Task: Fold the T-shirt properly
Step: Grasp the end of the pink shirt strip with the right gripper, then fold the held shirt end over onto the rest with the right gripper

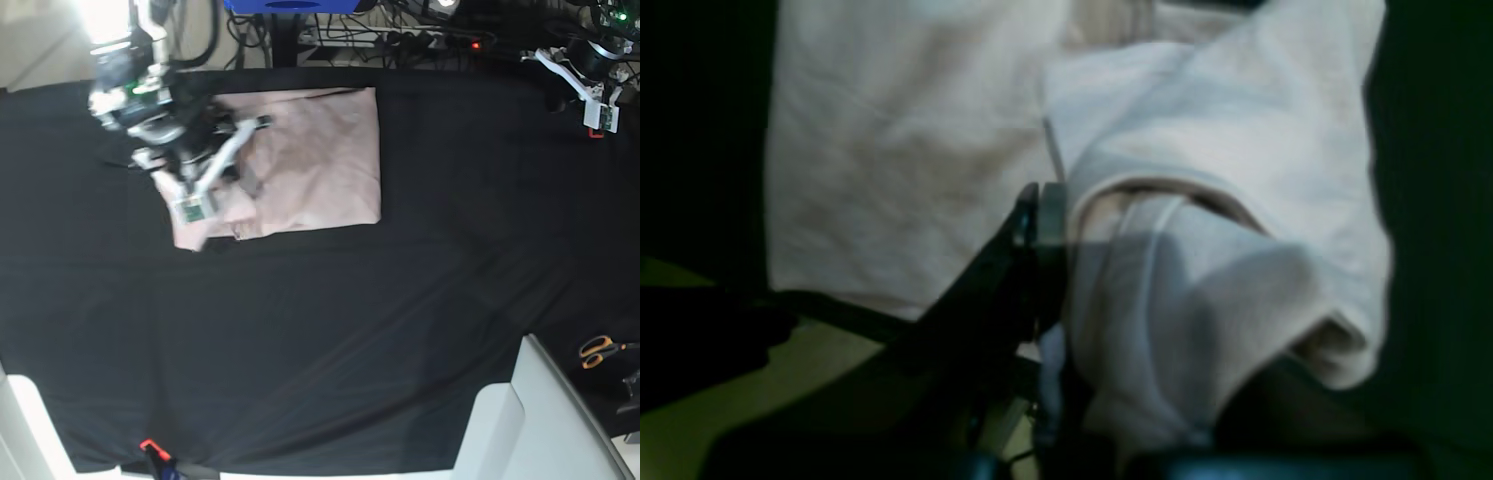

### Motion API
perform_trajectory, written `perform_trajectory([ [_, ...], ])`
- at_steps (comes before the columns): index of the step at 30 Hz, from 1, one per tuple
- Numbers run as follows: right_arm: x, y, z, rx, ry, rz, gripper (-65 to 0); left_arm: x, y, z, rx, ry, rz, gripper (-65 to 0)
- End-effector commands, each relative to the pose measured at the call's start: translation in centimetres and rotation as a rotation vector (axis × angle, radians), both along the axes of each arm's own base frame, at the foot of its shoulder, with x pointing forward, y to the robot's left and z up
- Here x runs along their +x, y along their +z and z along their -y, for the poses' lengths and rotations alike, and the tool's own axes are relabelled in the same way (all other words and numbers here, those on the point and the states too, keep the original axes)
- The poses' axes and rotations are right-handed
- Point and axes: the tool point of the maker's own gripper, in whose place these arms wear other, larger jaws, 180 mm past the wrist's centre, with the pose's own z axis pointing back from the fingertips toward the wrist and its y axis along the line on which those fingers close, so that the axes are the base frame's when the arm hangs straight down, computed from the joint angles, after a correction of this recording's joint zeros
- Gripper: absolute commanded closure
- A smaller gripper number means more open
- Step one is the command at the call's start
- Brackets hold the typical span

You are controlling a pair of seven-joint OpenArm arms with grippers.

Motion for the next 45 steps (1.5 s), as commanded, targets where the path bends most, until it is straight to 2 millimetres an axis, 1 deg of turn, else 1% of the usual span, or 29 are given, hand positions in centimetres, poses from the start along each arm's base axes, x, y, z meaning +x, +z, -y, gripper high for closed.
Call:
perform_trajectory([
  [1, 0.6, 1.0, -0.7, -0.003, 0.01, 0.047, -0.5, 0.3, 0.8, -0.4, 0.011, -0.007, 0.025, 0.0],
  [7, 0.1, 1.6, -4.8, -0.054, 0.042, 0.078, -0.5, 0.3, 0.7, -0.4, 0.01, -0.007, 0.024, 0.0],
  [11, -0.2, 1.2, -6.9, -0.112, 0.071, 0.095, -0.5, 0.3, 0.7, -0.2, 0.008, -0.01, 0.023, 0.0],
  [13, -0.5, 0.6, -7.7, -0.125, 0.087, 0.083, -0.5, 0.3, 0.6, -0.2, 0.007, -0.009, 0.022, 0.0],
  [16, -0.4, -0.3, -8.1, -0.149, 0.078, 0.06, -0.5, 0.2, 0.6, -0.3, 0.008, -0.006, 0.023, 0.0],
  [19, -0.4, -0.6, -8.8, -0.169, 0.099, 0.055, -0.3, 0.2, 0.6, -0.3, 0.008, -0.006, 0.023, 0.0],
  [24, 0.3, 0.2, -9.7, -0.191, 0.105, 0.065, -0.3, 0.2, 0.6, -0.3, 0.006, -0.006, 0.021, 0.0],
  [27, 0.2, 0.1, -10.6, -0.22, 0.134, 0.046, -0.3, -0.2, 0.1, -0.4, 0.0, 0.002, 0.007, 0.0],
  [34, -0.9, -2.7, -10.8, -0.36, 0.162, -0.053, -0.3, -0.6, -0.4, -0.6, -0.007, 0.013, -0.009, 0.0],
  [38, -1.4, -3.4, -11.1, -0.409, 0.132, -0.117, -0.3, -0.6, -0.5, -0.6, -0.008, 0.012, -0.01, 0.0],
  [42, -1.8, -3.1, -11.8, -0.413, 0.114, -0.115, -0.3, -0.6, -0.4, -0.6, -0.007, 0.011, -0.008, 0.0],
  [45, -1.5, -2.9, -11.8, -0.417, 0.116, -0.112, -0.3, -0.6, -0.5, -0.5, -0.009, 0.012, -0.008, 0.0],
])
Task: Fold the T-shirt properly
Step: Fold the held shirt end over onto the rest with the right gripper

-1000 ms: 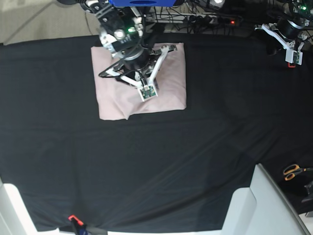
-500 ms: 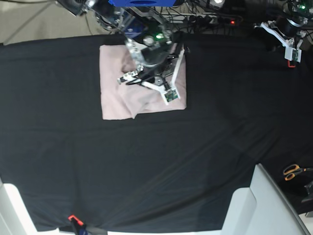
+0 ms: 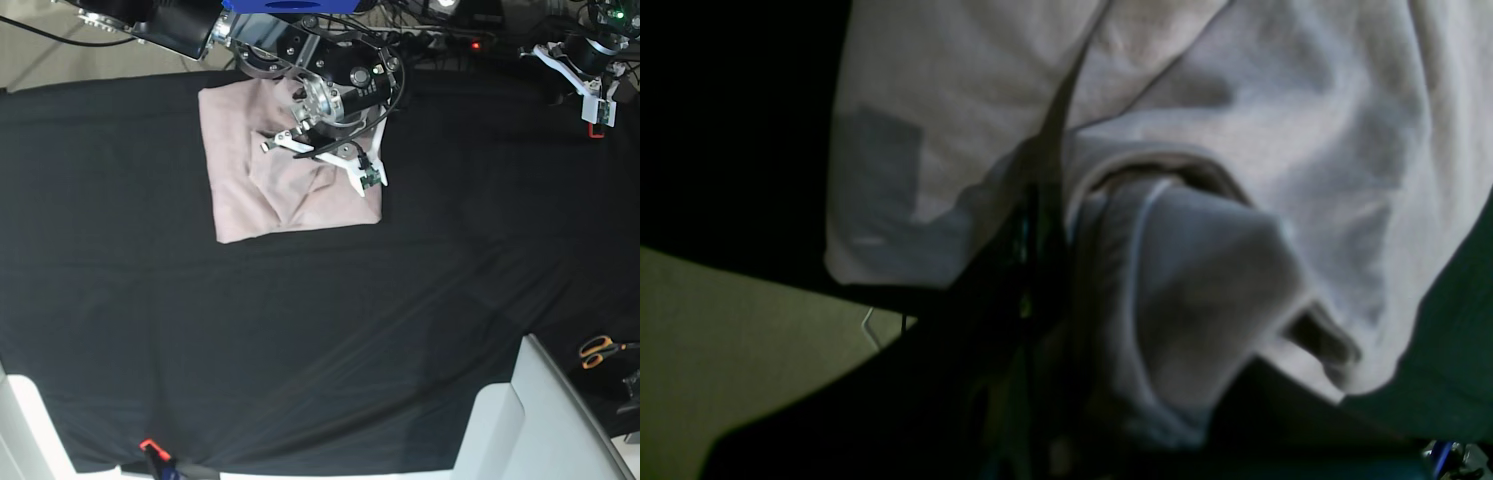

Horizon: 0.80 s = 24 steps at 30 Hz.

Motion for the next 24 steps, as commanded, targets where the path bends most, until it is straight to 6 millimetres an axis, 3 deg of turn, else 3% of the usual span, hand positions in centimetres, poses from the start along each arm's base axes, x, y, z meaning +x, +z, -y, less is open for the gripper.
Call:
perform_trajectory([
  [1, 1.3, 1.3, -1.0, 0.032, -0.003, 0.046, -0.3, 0.3, 0.7, -0.3, 0.01, -0.009, 0.024, 0.0],
  [9, 2.2, 0.2, -0.7, -0.037, 0.019, 0.054, -0.6, 0.3, 0.7, -0.3, 0.01, -0.009, 0.024, 0.0],
  [17, 3.0, 1.6, -1.6, -0.069, 0.067, 0.17, -1.5, 0.3, 0.7, -0.3, 0.009, -0.009, 0.022, 0.0],
  [19, 3.0, 1.8, -1.8, -0.061, 0.067, 0.173, -6.2, 0.3, 0.7, -0.3, 0.009, -0.009, 0.022, 0.0],
  [24, 3.0, 1.8, -2.0, -0.055, 0.07, 0.174, -34.1, 0.3, 0.7, -0.3, 0.009, -0.009, 0.024, 0.0],
])
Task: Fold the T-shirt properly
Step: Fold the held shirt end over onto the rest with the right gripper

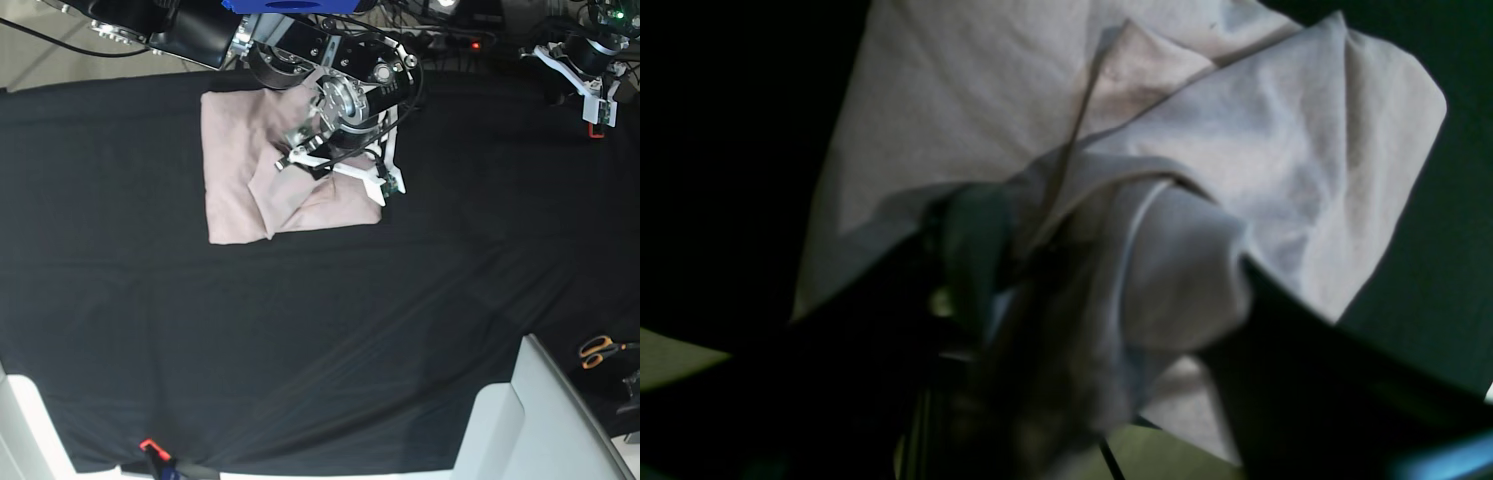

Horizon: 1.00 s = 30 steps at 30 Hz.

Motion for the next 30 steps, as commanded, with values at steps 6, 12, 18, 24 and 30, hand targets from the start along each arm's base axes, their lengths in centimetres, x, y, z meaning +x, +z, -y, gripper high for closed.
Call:
perform_trajectory([
  [6, 0.3, 2.5, -3.4, 0.175, 0.018, 0.02, -36.9, 0.5, 0.7, -0.3, 0.008, -0.01, 0.026, 0.0],
  [12, 0.2, 3.8, -5.8, 0.32, 0.045, -0.01, -36.9, 0.3, 0.6, -0.3, 0.007, -0.008, 0.022, 0.0],
  [18, 1.1, 10.4, -6.4, 0.495, 0.222, 0.153, -36.9, 0.3, -0.2, -0.7, -0.005, 0.012, 0.011, 0.0],
  [24, 1.1, 10.6, 1.6, 0.523, -0.061, 0.11, -22.5, 0.1, -0.3, -1.0, -0.006, 0.025, 0.008, 0.0],
  [30, 0.4, 5.6, 7.2, 0.409, -0.181, 0.116, -2.1, 0.1, -0.3, -1.0, -0.005, 0.026, 0.009, 0.0],
])
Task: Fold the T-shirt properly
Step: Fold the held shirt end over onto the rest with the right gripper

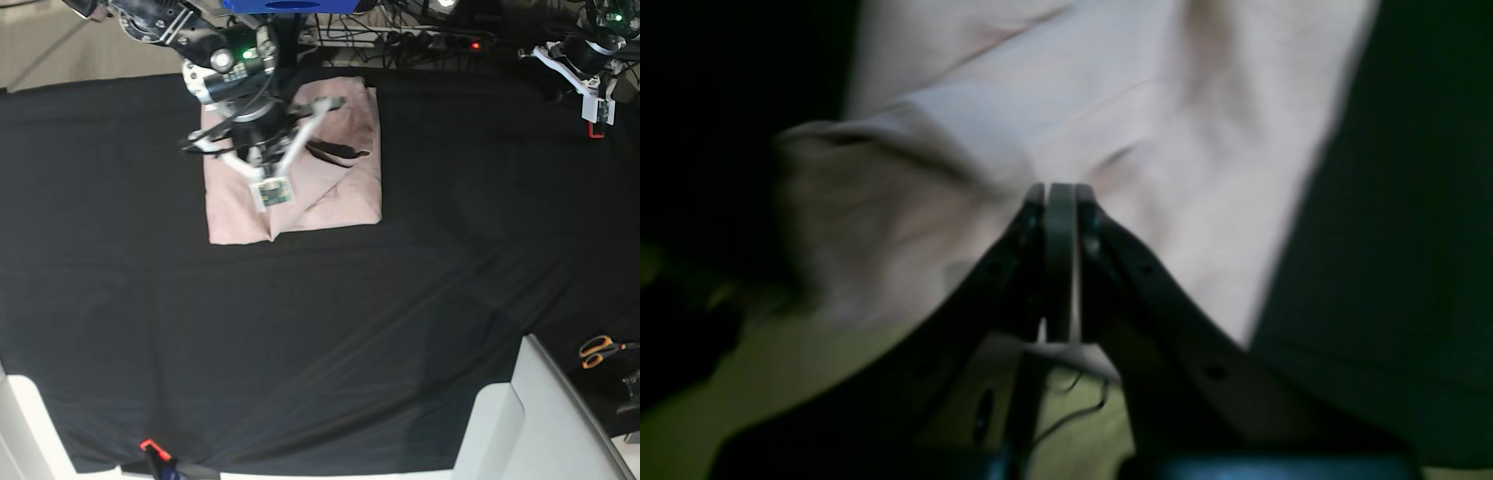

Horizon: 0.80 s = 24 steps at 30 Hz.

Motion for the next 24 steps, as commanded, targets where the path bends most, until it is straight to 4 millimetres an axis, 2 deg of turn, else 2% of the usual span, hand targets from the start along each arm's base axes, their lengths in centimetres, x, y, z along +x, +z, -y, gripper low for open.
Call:
perform_trajectory([
  [1, 0.6, 0.2, 0.1, -0.002, -0.006, 0.031, -2.0, 0.6, 1.0, -0.5, 0.017, -0.01, 0.031, 0.0],
  [5, 0.0, -2.8, 1.2, -0.072, -0.01, -0.008, -2.0, 0.4, 0.9, -0.5, 0.017, -0.01, 0.028, 0.0],
  [10, 0.1, -4.2, 0.7, -0.089, -0.007, 0.0, -2.0, 0.3, 0.9, -0.6, 0.018, -0.011, 0.023, 0.0],
  [12, 0.7, -4.1, 0.0, -0.085, 0.011, 0.008, -2.0, 0.3, 0.9, -0.6, 0.018, -0.011, 0.023, 0.0],
  [14, 0.7, -3.9, -2.0, -0.05, 0.057, 0.003, -2.0, 0.3, 0.9, -0.6, 0.018, -0.011, 0.023, 0.0],
  [17, 2.2, -2.5, -4.2, -0.012, 0.111, 0.041, -1.7, 0.3, 0.9, -0.6, 0.018, -0.011, 0.023, 0.0],
  [20, 4.2, -0.8, -5.5, 0.015, 0.113, 0.087, -1.5, 0.3, 0.9, -0.6, 0.018, -0.011, 0.023, 0.0],
  [24, 6.7, -0.1, -6.3, 0.003, 0.115, 0.124, -1.5, 0.3, 0.9, -0.6, 0.018, -0.011, 0.023, 0.0],
])
